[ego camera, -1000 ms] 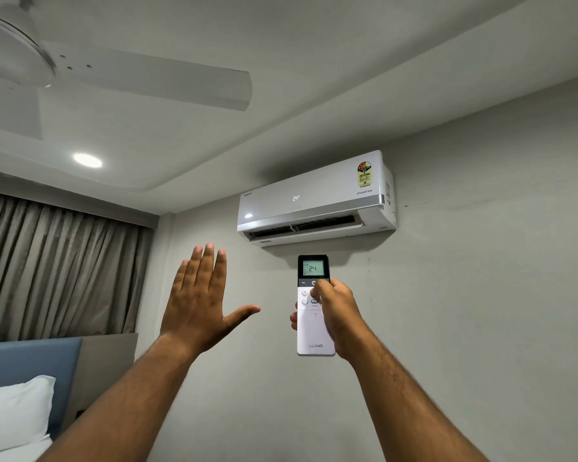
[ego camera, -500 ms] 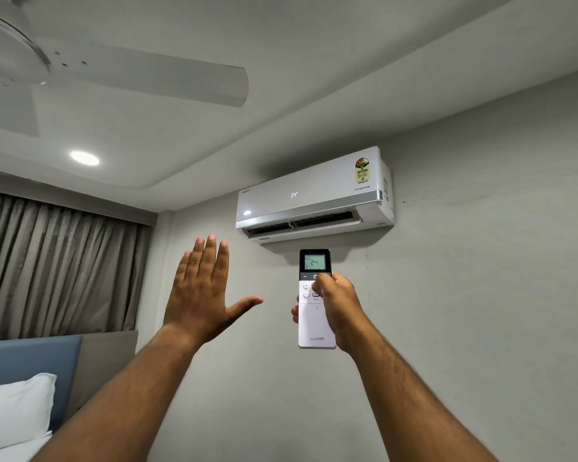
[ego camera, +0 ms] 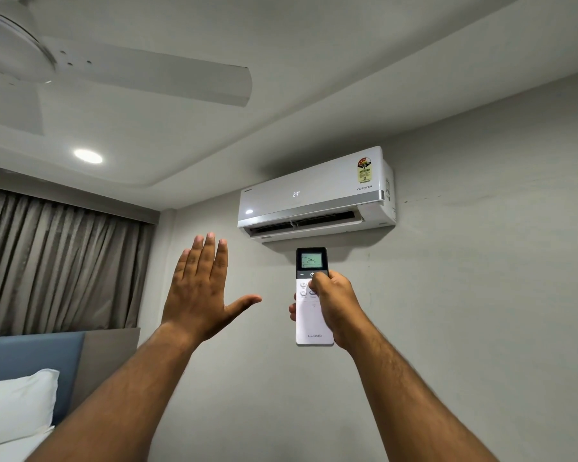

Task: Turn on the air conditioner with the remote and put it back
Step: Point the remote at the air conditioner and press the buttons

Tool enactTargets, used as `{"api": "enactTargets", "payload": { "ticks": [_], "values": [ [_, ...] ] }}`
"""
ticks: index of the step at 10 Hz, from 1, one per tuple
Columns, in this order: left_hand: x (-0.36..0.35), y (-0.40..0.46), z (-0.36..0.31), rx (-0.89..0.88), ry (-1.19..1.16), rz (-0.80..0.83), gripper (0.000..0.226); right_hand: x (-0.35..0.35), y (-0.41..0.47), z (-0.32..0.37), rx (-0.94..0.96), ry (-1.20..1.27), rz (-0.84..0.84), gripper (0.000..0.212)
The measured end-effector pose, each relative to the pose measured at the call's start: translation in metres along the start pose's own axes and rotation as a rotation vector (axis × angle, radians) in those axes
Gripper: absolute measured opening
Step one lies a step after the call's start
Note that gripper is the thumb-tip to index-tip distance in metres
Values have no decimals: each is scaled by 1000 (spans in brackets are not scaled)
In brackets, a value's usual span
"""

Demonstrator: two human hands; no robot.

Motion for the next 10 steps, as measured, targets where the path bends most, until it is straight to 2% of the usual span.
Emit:
{"api": "enactTargets", "payload": {
  "ticks": [10],
  "values": [
    [-6, -4, 7, 9, -22, 8, 114, -2, -2, 0, -26, 28, -11, 17]
  ]
}}
Point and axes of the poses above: each hand's wrist, its own y-axis towards the middle knuckle, its own x-axis out of the back of the hand, z = x × y, the point moved 4 cm from there along y, towards the middle knuckle, and after that the axes turned 4 degrees about x, right-handed, at the moved point
